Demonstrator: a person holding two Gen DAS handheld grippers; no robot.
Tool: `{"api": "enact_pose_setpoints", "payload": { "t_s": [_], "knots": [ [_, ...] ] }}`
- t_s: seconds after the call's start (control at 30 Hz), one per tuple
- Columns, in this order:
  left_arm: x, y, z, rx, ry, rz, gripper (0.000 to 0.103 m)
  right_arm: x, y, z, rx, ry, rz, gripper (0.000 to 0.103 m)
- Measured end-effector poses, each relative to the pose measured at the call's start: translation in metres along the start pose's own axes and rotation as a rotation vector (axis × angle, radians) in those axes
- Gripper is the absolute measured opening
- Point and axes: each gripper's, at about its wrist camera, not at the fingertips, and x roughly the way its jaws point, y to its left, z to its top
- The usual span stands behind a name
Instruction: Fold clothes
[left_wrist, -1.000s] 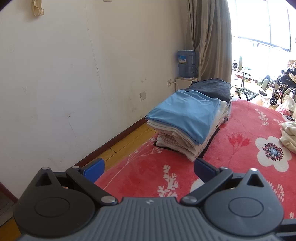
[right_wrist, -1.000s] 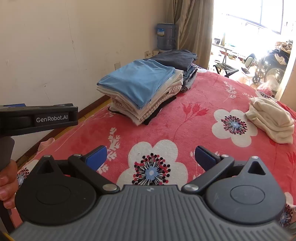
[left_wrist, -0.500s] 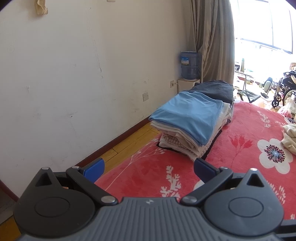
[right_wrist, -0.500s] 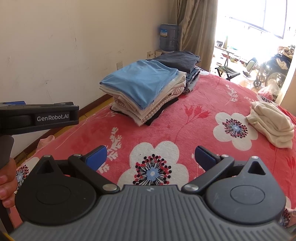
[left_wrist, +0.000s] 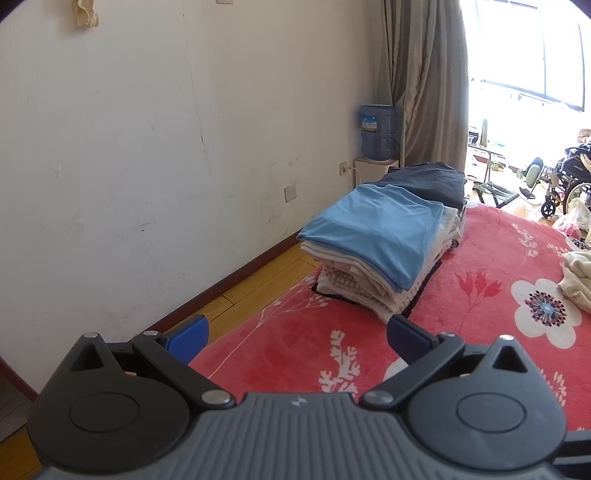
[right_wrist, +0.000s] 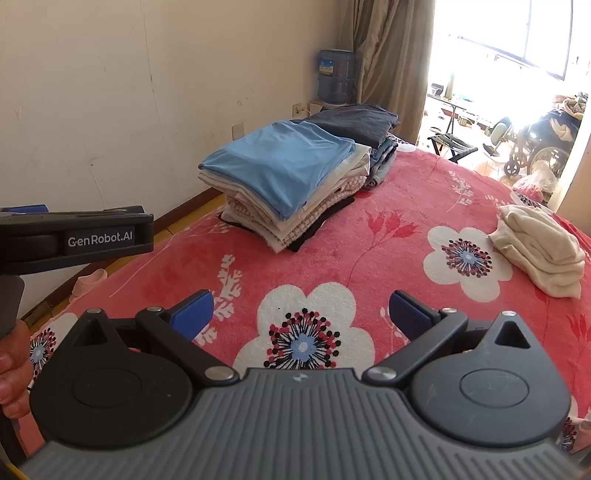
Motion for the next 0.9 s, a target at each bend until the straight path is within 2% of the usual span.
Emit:
{"api": "enact_pose_setpoints", "payload": {
  "t_s": [0.9],
  "knots": [
    [-0.016, -0.003, 0.007, 0.001, -0.022, -0.013, 0.103, -0.014, -0.007, 0.007, -0.005, -0.026, -0.025, 0.102]
  ]
}}
